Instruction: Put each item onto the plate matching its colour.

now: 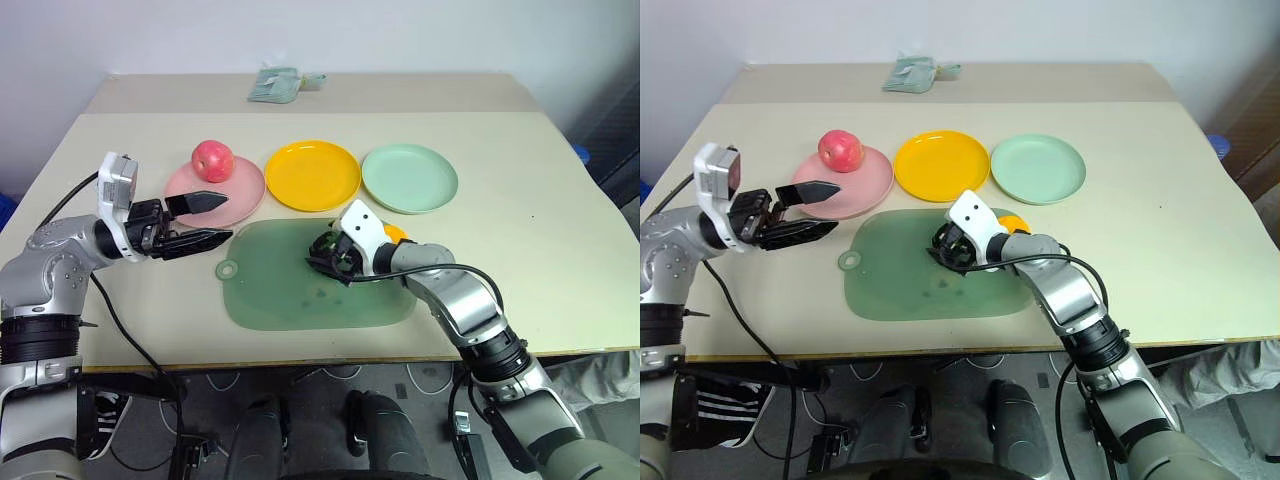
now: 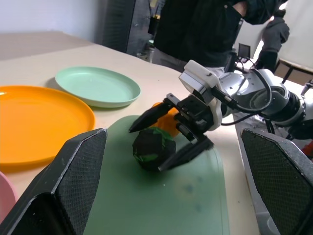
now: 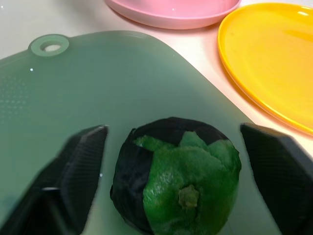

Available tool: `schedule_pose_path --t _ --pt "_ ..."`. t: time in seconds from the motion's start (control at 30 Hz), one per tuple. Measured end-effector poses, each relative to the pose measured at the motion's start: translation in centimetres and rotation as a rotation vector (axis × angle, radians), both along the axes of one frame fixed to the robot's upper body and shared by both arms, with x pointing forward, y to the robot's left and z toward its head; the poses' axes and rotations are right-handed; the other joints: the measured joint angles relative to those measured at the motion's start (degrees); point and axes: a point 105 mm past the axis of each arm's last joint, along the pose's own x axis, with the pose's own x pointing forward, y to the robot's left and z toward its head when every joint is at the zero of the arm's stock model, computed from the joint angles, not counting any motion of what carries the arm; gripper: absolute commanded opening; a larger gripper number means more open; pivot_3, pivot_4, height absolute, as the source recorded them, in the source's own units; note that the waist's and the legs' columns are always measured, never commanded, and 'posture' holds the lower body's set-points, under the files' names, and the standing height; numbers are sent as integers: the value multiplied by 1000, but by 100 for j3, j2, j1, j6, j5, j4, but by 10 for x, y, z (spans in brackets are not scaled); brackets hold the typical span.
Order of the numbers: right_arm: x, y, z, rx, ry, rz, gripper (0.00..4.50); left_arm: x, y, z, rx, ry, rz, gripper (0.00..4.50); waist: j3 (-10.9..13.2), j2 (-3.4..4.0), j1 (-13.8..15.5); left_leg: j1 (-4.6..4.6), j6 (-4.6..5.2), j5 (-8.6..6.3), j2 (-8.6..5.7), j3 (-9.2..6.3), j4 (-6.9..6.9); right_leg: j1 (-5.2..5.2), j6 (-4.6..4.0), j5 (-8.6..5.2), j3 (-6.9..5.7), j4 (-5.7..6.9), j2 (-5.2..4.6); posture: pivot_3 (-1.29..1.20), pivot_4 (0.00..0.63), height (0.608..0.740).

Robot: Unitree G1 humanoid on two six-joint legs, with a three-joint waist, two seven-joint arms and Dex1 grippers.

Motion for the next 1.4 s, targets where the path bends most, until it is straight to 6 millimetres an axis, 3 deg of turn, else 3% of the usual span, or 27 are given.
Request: schedule_pose_path --t 0.8,0.93,1.17,1.3,1.4 --pt "-4 2 0 9 23 8 3227 1 -2 1 -7 -44 -1 4500 0 0 -2 0 0 0 0 0 0 0 -1 0 0 0 0 0 150 740" --pt "-4 5 10 61 21 9 3227 1 -2 2 -12 -48 1 4500 0 0 -1 0 0 0 0 0 0 0 0 0 0 0 0 0 150 740" --pt "23 -15 76 209 -150 -106 3227 9 -5 7 -55 -80 34 4500 0 1 10 -1 0 0 0 0 -1 0 1 1 0 -3 0 0 150 740" --pt "55 -45 91 240 -233 -286 3227 19 -9 19 -99 -162 85 4500 1 1 3 -1 -1 1 -2 2 -1 0 1 1 0 -2 -1 0 150 740" --pt "81 -77 94 246 -273 -451 3227 28 -14 18 -122 -163 140 4500 1 2 -10 0 -1 0 -2 4 -5 0 3 2 1 -2 -1 0 150 740"
